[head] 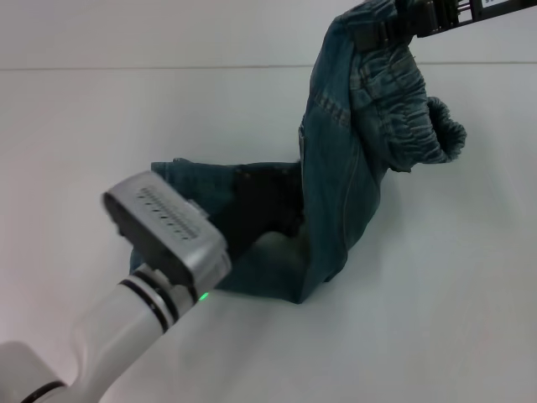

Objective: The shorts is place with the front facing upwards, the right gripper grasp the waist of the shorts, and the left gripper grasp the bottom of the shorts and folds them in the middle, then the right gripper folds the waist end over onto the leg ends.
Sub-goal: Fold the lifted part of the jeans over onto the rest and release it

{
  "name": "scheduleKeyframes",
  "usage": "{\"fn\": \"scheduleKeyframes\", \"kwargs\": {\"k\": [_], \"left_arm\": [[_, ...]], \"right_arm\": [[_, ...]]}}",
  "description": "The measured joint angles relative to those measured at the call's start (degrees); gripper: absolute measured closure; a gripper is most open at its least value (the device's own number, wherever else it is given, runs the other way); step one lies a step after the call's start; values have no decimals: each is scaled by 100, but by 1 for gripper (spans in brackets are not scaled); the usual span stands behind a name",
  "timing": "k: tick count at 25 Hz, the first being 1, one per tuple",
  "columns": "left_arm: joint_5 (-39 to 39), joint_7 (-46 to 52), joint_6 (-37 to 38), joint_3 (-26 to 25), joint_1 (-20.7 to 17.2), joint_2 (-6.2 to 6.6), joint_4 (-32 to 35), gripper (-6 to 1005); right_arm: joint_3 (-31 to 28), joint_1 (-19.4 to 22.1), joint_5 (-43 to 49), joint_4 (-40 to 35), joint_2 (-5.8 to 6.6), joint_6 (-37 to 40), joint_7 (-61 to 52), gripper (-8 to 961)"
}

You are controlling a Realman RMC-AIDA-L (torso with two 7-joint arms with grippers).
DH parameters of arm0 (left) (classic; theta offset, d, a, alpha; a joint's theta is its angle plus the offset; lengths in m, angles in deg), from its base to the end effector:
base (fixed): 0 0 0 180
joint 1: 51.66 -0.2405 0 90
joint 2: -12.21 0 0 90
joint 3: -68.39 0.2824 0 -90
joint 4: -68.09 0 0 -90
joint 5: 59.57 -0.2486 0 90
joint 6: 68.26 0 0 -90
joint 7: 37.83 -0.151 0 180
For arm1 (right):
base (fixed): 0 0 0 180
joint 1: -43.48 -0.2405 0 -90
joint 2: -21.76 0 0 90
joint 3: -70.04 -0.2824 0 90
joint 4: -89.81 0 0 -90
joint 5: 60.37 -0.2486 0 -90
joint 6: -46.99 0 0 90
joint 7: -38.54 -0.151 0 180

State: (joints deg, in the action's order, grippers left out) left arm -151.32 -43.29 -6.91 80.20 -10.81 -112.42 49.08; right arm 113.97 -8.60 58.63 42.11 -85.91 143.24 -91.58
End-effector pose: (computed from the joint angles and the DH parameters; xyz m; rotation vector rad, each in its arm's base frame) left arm -0.2363 0.3464 -0.2013 -2.2258 -0.2323 -0.7053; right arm 0.1461 0.4800 0.0885 -2.7996 1.0713 0.5114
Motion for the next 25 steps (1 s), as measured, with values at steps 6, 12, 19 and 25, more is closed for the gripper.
{"fn": "scheduleKeyframes", "kwargs": {"k": [6,12,19,25], "left_arm": [[0,22,702,-462,-686,24,164,992],[21,669,1578,-1063,-1329,26,419,991],[39,908,2368,-1845,-1993,37,598,989],[44,1380,2827,-2355,-2426,44,921,988]], "right_arm": [[21,16,0,60,10,12,-1,841],[120,-93,-1,185,-8,-2,3,837],[644,-529,-1,853,-184,-256,298,833],[1112,-967,0,1324,-469,-712,559,830]]}}
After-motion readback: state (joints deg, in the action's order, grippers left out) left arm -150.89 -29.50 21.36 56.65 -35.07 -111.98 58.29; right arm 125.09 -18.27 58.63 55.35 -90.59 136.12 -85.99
